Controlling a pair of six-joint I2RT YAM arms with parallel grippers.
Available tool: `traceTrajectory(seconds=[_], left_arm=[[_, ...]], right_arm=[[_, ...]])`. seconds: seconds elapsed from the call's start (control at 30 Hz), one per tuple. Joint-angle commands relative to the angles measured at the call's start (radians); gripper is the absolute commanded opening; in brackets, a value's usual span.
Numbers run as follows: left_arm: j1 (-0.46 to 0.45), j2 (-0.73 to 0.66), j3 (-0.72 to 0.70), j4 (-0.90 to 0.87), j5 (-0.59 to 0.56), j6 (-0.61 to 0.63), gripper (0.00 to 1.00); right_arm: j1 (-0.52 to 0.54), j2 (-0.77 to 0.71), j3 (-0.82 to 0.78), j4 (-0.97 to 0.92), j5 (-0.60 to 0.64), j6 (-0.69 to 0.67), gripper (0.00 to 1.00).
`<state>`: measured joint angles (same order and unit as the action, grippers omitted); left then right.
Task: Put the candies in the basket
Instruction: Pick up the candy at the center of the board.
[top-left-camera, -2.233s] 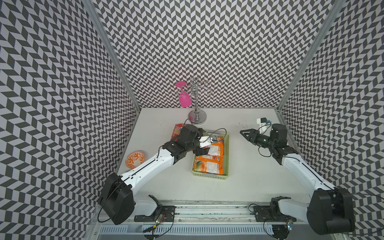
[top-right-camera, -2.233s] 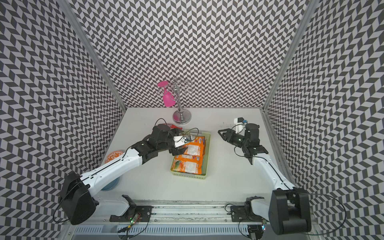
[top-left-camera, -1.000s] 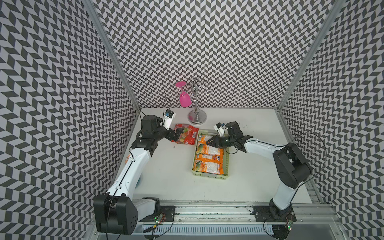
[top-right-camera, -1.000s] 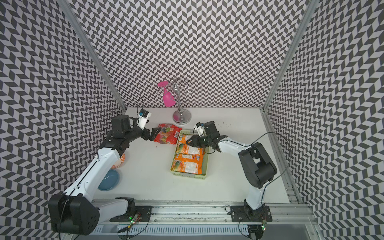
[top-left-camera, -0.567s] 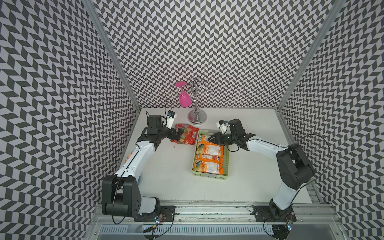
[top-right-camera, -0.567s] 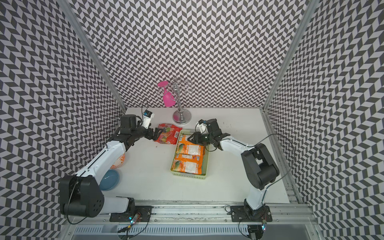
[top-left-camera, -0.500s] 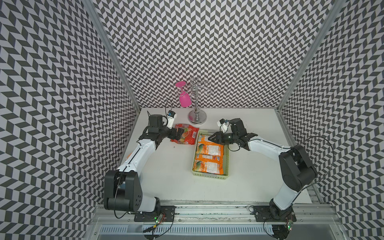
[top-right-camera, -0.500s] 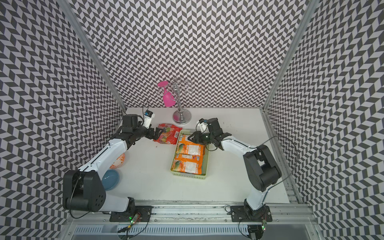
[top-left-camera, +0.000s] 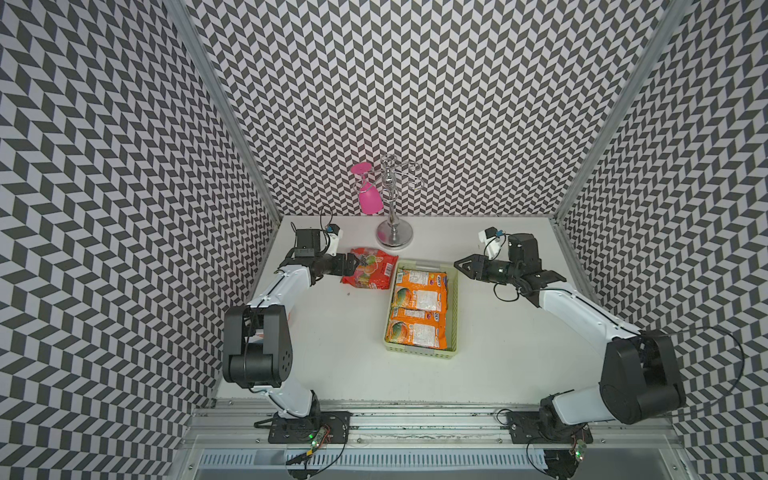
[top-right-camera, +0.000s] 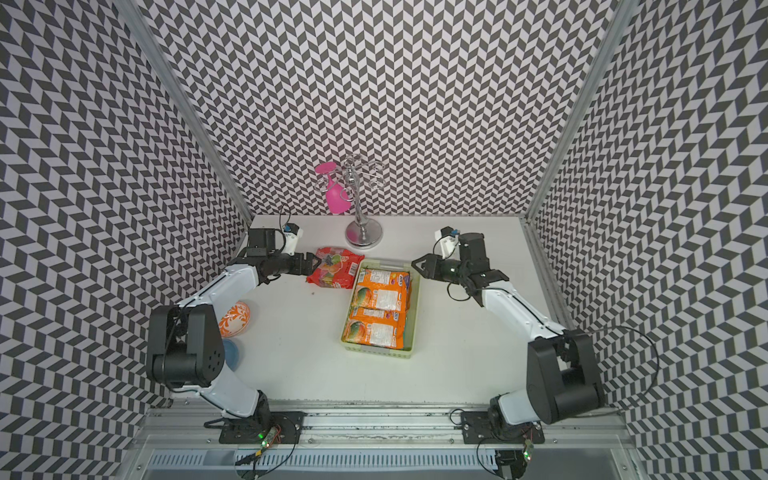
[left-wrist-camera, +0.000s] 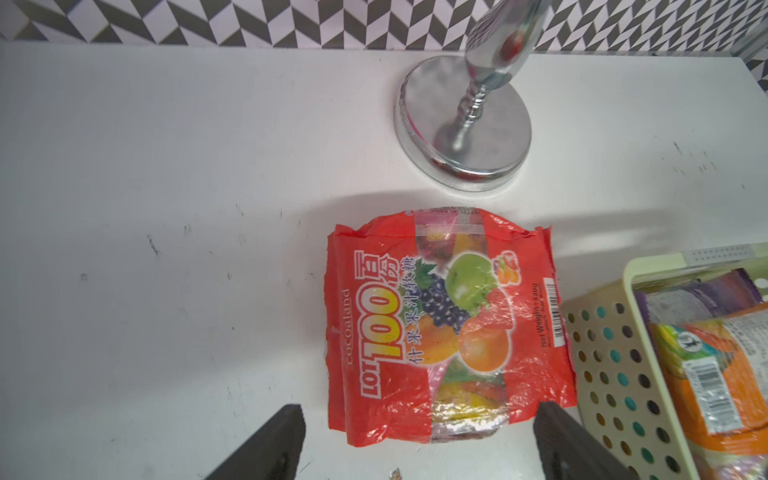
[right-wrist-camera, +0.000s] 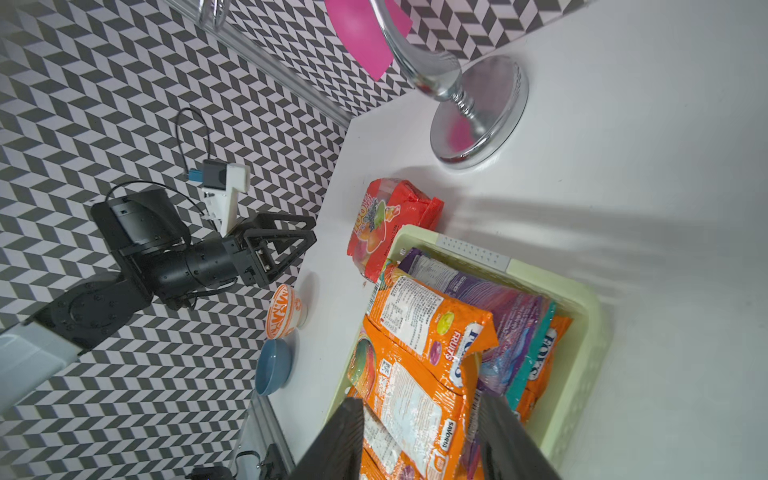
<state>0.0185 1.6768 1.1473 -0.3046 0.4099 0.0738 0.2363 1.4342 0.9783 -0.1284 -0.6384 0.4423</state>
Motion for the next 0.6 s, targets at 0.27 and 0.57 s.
traceTrajectory(seconds=[0.27, 0.57], left_arm=[[0.061, 0.211, 0.155, -0.093, 0.163, -0.036, 0.89], [0.072, 0.397, 0.325, -0.189, 0.216, -0.005, 0.76]], right_arm=[[-0.090, -0.146, -0.055, -0.081, 0.090, -0.153, 0.74], [-0.111, -0.245, -0.135, -0.079, 0.179, -0.180, 0.99]])
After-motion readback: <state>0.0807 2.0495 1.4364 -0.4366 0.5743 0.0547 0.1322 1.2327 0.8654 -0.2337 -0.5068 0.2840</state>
